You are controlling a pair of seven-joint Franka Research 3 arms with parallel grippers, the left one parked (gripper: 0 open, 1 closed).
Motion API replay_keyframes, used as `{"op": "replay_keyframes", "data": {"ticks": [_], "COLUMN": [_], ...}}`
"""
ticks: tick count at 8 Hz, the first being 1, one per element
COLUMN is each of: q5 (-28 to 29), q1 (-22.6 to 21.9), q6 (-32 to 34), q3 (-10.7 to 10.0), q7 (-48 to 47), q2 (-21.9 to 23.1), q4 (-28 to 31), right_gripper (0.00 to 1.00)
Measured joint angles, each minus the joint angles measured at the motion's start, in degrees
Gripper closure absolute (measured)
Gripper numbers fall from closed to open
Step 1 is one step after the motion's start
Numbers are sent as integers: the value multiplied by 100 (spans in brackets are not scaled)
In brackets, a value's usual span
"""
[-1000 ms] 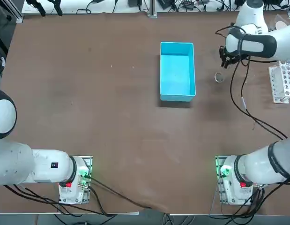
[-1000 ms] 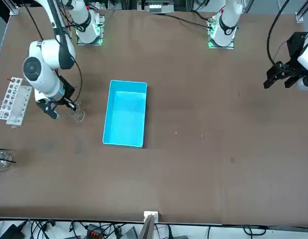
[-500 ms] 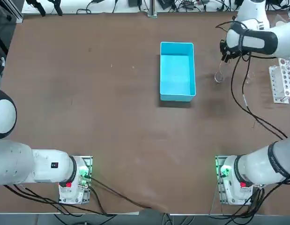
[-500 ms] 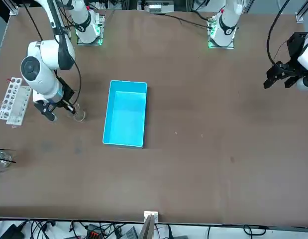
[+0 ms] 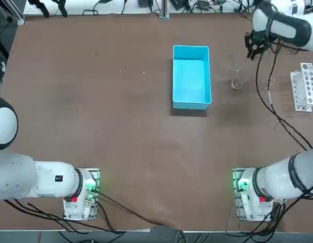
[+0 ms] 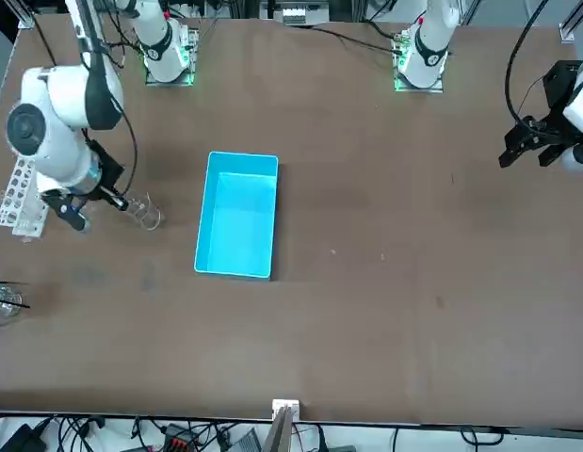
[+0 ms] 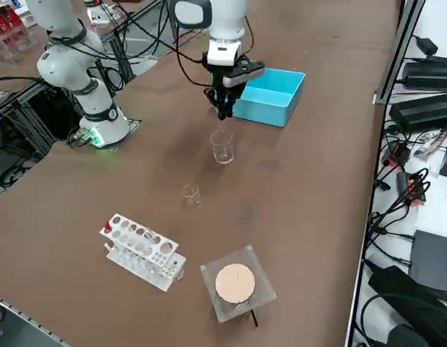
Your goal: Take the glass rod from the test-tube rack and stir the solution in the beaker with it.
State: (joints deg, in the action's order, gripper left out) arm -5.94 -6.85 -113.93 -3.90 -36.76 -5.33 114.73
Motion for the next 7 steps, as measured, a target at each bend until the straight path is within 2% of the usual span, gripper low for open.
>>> {"op": "replay_keyframes", "data": {"ticks": [2, 4, 6, 7], "q5": [1, 0, -8, -7], "q1": [254, 599, 1108, 1535], "q6": [616, 877, 934, 896], "q3": [-20, -75, -257, -354], "q7": [397, 921, 2000, 2782], "q2": [273, 488, 500, 487], "q4": [-325, -548, -834, -901], "right_gripper": [92, 91, 92, 92]}}
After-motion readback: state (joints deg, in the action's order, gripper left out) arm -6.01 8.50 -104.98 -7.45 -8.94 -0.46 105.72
